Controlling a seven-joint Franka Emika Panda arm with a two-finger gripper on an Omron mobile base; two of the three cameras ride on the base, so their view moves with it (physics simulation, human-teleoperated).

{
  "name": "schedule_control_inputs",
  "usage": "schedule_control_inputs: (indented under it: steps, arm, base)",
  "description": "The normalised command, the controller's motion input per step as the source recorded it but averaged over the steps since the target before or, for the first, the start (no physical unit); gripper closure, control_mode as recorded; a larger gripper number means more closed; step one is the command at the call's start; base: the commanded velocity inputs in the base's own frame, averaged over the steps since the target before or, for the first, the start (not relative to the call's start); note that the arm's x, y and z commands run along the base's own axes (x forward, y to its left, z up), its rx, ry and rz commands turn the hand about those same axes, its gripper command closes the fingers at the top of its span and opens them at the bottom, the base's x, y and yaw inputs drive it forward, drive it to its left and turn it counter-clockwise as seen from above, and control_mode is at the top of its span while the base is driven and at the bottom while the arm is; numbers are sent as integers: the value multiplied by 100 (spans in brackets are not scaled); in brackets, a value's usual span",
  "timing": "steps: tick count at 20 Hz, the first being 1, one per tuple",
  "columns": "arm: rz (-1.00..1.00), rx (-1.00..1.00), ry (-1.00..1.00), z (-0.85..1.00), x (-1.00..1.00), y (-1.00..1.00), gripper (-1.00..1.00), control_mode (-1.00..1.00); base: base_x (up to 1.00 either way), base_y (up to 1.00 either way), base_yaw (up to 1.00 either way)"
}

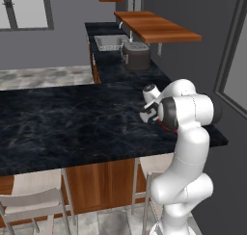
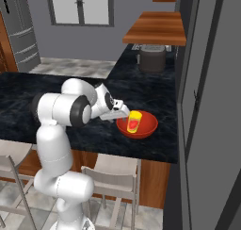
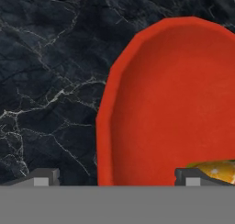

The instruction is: Place the cup inside the bowl on the dining table and move the bowl to any counter.

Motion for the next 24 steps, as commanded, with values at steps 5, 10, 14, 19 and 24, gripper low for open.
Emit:
schedule_control_inputs:
  steps: [5, 10, 14, 19, 24]
  arm:
    - [0, 0, 0, -18, 0, 0, -100, -100]
    - [0, 0, 0, -3, 0, 0, -100, -100]
    - [0, 0, 0, 0, 0, 0, 100, -100]
    - [0, 0, 0, 0, 0, 0, 100, -100]
    - [0, 0, 0, 0, 0, 0, 100, -100]
  base:
    - [0, 0, 0]
    - [0, 0, 0]
    - [0, 0, 0]
    - [0, 0, 0]
    - [0, 0, 0]
